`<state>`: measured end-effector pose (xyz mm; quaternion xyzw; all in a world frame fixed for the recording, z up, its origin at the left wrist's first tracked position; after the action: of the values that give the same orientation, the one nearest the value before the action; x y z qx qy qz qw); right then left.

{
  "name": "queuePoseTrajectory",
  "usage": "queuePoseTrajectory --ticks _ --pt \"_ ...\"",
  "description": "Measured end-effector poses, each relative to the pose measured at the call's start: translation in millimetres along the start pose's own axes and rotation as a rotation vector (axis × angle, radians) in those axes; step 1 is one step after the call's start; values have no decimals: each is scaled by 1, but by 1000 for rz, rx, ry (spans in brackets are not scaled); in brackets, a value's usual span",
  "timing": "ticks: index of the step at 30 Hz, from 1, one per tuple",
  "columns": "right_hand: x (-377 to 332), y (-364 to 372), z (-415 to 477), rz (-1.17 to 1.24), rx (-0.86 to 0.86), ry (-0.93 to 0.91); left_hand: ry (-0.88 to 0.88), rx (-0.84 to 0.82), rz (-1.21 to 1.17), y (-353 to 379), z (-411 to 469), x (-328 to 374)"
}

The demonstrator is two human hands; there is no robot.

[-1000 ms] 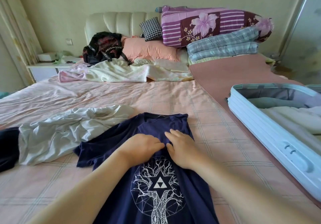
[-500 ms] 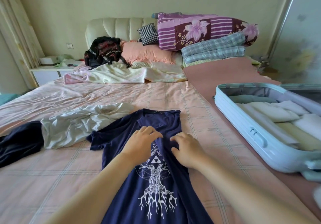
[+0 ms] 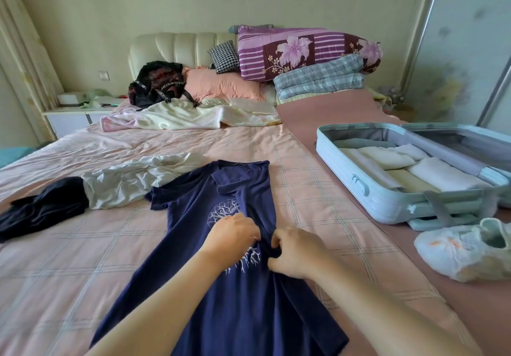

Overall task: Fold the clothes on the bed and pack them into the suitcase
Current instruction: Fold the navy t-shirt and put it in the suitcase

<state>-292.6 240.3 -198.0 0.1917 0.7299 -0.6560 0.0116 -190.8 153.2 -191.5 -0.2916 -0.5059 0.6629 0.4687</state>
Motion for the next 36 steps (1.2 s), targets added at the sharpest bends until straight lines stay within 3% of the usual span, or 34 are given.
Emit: queuePoseTrajectory --ticks 3,5,8,12,16,21,23,26,31,36 --pt "-6 0 -15 -4 33 16 -201 38 -19 -11 -19 -15" --pt "-10 7 -25 4 -6 30 -232 6 20 -5 -32 -17" --pt "-15 21 -42 -17 -81 76 -161 12 -5 4 -51 1" --pt "-18 25 -54 -81 -56 92 34 36 -53 2 -67 43" --pt "-25 18 -59 -1 -9 65 -4 61 -155 3 -76 53" --pt "-29 10 -60 394 -3 -1 -267 72 -261 -10 -88 31" --pt "-22 12 -64 333 -15 4 -372 3 -314 -7 -99 22" --pt "-8 23 -71 218 -84 58 -408 -165 -178 3 -106 42" --pt "-5 28 -69 213 -85 44 -565 -136 -109 17 -98 74" --pt "8 30 -72 280 -41 31 -713 -94 -484 23 -99 73"
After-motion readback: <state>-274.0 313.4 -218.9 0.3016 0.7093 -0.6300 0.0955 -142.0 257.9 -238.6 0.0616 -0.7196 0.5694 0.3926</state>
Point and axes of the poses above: each hand's wrist, its own z-axis towards the middle knuckle, its own y-axis out of the palm, x = y × z, the point moved 8 cm from there along z, towards the middle knuckle, and after that the axes turned 6 degrees about -x, right-handed, at the moved point
